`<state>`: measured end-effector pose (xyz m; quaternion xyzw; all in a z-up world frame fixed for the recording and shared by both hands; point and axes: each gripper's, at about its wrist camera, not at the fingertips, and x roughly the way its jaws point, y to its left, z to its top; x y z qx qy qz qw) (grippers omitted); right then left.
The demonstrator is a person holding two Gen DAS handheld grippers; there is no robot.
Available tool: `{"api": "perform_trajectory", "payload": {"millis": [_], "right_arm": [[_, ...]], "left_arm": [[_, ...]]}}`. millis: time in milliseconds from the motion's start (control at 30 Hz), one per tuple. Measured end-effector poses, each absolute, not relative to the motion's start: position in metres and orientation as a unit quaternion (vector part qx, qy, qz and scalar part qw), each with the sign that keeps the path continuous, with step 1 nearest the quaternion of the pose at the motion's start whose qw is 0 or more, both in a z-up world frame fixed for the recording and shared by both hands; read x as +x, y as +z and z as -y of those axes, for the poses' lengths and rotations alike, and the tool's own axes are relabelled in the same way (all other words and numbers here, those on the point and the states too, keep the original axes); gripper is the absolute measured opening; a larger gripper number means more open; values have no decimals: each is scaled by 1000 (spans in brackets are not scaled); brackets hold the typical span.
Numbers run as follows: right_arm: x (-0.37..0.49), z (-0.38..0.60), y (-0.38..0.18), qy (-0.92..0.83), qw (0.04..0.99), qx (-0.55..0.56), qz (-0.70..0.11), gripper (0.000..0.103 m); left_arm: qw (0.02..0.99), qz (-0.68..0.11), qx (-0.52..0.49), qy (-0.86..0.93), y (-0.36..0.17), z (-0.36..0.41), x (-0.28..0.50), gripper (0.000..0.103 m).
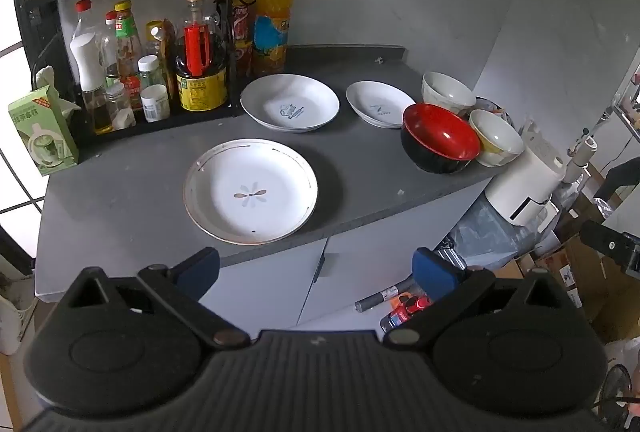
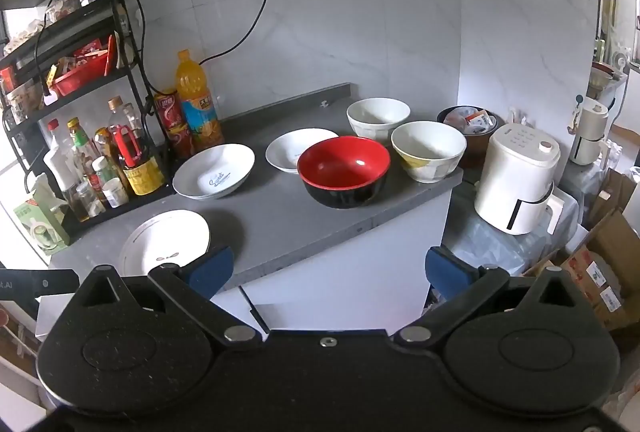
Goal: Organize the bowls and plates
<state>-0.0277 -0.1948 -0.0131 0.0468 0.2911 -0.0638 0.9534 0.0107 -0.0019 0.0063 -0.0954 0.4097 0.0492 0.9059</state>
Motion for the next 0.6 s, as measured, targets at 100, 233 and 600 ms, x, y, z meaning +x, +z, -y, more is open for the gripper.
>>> {"api": "perform_trajectory", "payload": {"millis": [100, 233, 600], "right_arm": [[-30, 196, -13, -65, 954, 46, -289, 103], [-28, 193, -13, -66, 954, 44, -289, 103], [-31, 192, -9, -69, 953, 42, -291, 103]], "left_arm": [[907, -407, -93, 50, 8, 3, 12, 102], [909, -404, -96, 49, 7, 4, 9, 102], [909, -402, -96, 49, 6, 9, 5, 102]]}}
